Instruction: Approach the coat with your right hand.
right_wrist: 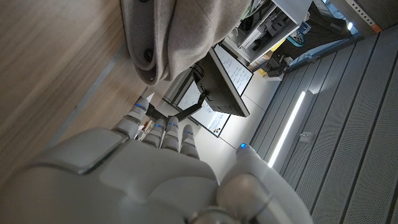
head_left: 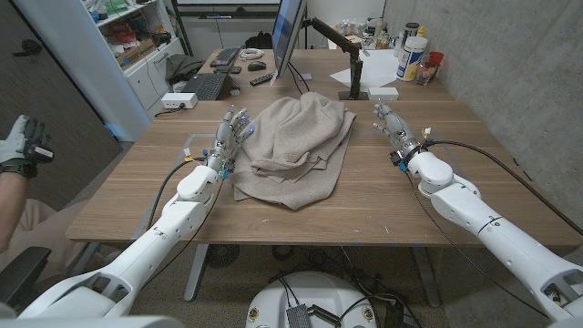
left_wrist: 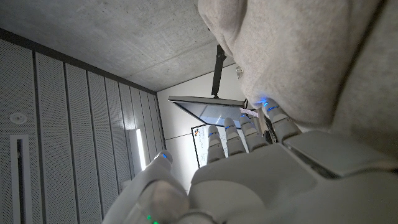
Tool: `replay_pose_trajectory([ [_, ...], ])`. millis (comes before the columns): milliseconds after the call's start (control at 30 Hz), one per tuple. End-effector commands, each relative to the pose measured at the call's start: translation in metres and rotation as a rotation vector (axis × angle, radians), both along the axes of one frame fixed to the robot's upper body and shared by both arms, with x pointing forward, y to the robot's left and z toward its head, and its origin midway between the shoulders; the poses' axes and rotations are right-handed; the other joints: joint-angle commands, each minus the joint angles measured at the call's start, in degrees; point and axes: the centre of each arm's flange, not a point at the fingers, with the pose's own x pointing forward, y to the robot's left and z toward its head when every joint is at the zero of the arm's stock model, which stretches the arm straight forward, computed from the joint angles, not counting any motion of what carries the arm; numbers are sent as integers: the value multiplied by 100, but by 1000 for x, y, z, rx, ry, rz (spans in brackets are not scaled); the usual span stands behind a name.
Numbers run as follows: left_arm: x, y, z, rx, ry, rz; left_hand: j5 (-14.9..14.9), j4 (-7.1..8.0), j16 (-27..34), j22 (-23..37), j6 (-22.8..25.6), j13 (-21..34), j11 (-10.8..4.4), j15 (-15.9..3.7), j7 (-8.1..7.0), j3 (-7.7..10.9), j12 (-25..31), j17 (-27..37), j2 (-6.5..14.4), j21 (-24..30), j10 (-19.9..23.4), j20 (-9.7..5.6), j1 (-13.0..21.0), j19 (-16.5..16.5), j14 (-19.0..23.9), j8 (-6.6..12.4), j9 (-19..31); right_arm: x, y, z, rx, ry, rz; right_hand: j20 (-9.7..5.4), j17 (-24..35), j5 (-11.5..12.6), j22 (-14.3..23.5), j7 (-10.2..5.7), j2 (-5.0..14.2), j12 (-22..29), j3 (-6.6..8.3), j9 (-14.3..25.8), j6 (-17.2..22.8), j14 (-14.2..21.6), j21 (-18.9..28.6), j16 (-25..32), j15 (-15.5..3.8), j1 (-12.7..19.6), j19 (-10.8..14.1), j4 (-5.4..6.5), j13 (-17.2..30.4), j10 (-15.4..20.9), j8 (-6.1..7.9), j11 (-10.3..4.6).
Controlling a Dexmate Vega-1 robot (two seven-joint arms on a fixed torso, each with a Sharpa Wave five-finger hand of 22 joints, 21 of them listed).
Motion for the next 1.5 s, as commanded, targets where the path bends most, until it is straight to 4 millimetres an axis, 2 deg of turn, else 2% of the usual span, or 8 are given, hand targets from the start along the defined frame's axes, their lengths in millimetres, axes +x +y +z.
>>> replay_pose_trajectory([
  [33,0,1,0,-6,-4,3,33,0,-15,10,50,-8,1,4,-10,-14,3,17,9,-8,20,-10,51,-35,-20,-3,9,-7,9,8,-99,-29,-68,-14,-3,23,7,6,9,16,14,24,66,-84,-7,-29,-14,51,-40,-43,24,-18,40,-4],
  [833,-2,1,-1,-14,-12,8,36,-9,-18,5,58,-29,5,-4,-2,-41,5,14,16,-20,36,-54,61,-59,-34,-7,9,-24,41,22,-341,-109,-223,-109,-28,25,3,-7,32,-24,32,23,97,-209,-23,-45,-26,104,-181,-82,17,-156,45,-47],
  [1400,-2,1,-1,-19,-14,12,38,-12,-24,2,62,-41,-7,-4,-3,-57,-3,13,26,-29,23,-66,66,-87,-60,-9,9,-31,50,28,-400,-146,-253,-155,-37,23,0,-1,46,-30,40,23,147,-290,-20,-48,-51,126,-247,-102,12,-218,57,-73],
  [1500,-2,1,-1,-15,-13,10,38,-13,-25,2,59,-42,-8,3,-1,-59,-3,13,27,-29,23,-64,67,-86,-64,-11,9,-34,53,31,-452,-159,-286,-168,-39,23,-1,-4,48,-39,41,23,151,-317,-23,-51,-60,130,-272,-106,10,-254,56,-96],
])
